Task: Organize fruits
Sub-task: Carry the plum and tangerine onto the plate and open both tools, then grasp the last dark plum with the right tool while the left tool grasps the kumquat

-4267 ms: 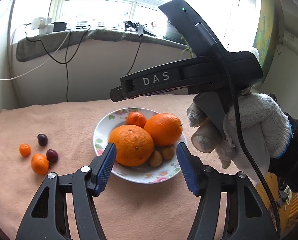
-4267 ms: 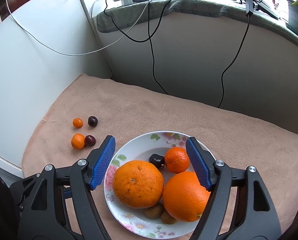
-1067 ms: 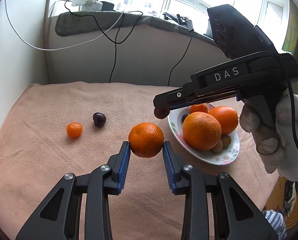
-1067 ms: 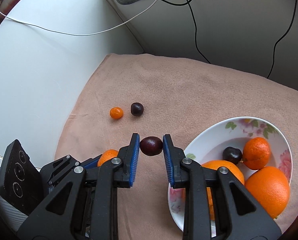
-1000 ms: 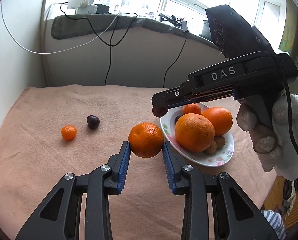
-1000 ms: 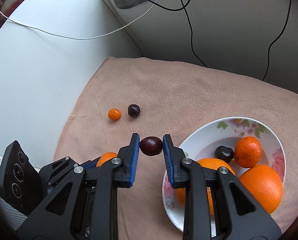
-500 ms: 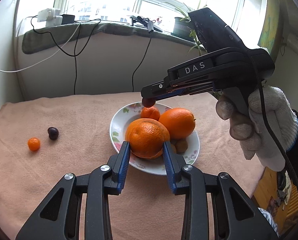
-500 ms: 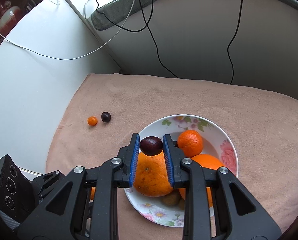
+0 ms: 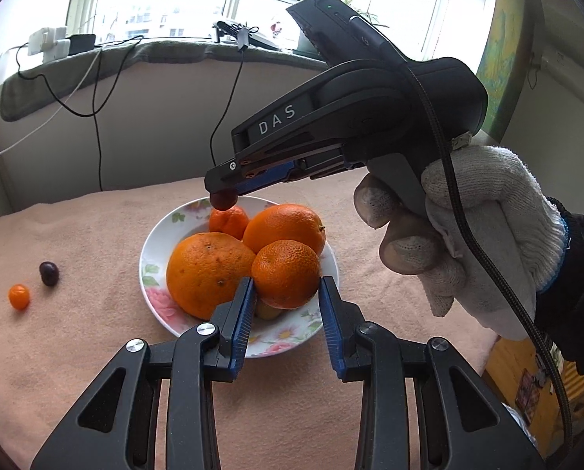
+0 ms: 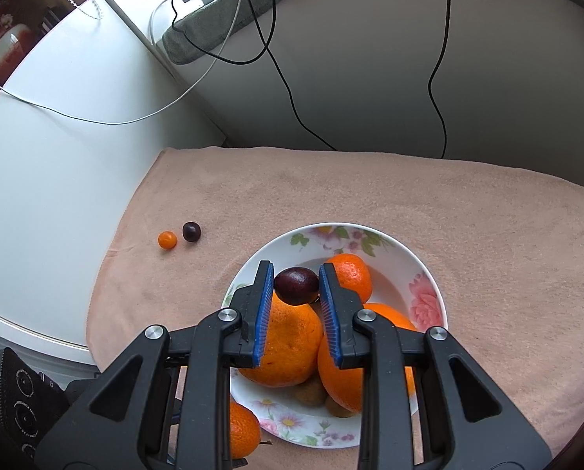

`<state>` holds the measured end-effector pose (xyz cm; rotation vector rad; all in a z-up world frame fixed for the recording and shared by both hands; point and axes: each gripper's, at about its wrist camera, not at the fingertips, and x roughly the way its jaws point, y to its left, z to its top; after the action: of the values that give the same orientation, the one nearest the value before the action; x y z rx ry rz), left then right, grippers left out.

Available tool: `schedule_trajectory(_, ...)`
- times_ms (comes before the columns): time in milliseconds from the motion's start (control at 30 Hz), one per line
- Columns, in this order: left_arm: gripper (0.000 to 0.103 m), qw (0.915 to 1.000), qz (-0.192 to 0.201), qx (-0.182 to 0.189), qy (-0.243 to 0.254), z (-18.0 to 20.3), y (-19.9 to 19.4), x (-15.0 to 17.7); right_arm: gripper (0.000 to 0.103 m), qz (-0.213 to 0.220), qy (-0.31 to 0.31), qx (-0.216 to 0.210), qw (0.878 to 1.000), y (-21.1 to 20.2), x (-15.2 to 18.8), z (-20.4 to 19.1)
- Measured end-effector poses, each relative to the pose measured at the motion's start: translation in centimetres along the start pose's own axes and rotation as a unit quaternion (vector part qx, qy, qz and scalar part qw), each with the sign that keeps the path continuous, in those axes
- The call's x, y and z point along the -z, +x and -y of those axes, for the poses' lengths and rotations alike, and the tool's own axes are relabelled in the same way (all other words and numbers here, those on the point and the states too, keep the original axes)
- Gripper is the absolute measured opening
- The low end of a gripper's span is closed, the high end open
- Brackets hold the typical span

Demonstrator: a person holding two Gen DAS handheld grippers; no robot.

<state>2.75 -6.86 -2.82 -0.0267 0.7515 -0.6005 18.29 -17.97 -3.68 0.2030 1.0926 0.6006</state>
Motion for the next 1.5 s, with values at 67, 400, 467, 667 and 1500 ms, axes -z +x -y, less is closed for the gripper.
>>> schedule_trajectory(67,0.032,1.0000,-0.003,0.002,0.005,0.4,0.3,0.0,0.025,-0.002,-0.002,-0.001,1.000,0.2,-0.1,-0.1)
schedule_trajectory(400,0.033,0.9998,-0.011,-0.009,0.013,0.9,1.4,-0.1,0.025,-0.009,-0.014,-0.002,1.000,0.9,-0.1,-0.8)
schedule_trajectory(467,0.033,0.9998,-0.012,-0.011,0.012,0.9,1.5,-0.1,0.025,-0.009,-0.014,-0.001,1.000,1.0,-0.1,-0.9)
schedule_trajectory(667,0.033,0.9997,-0.010,-0.018,0.010,0.8,1.5,0.0,0.026,-0.010,-0.019,0.002,1.000,1.2,0.0,-1.1)
schedule_trajectory(1500,0.069,0.9987,0.016,-0.048,0.000,-0.4,-1.2,0.3,0.073,0.022,-0.038,0.027,0.999,-0.2,-0.2,-2.5)
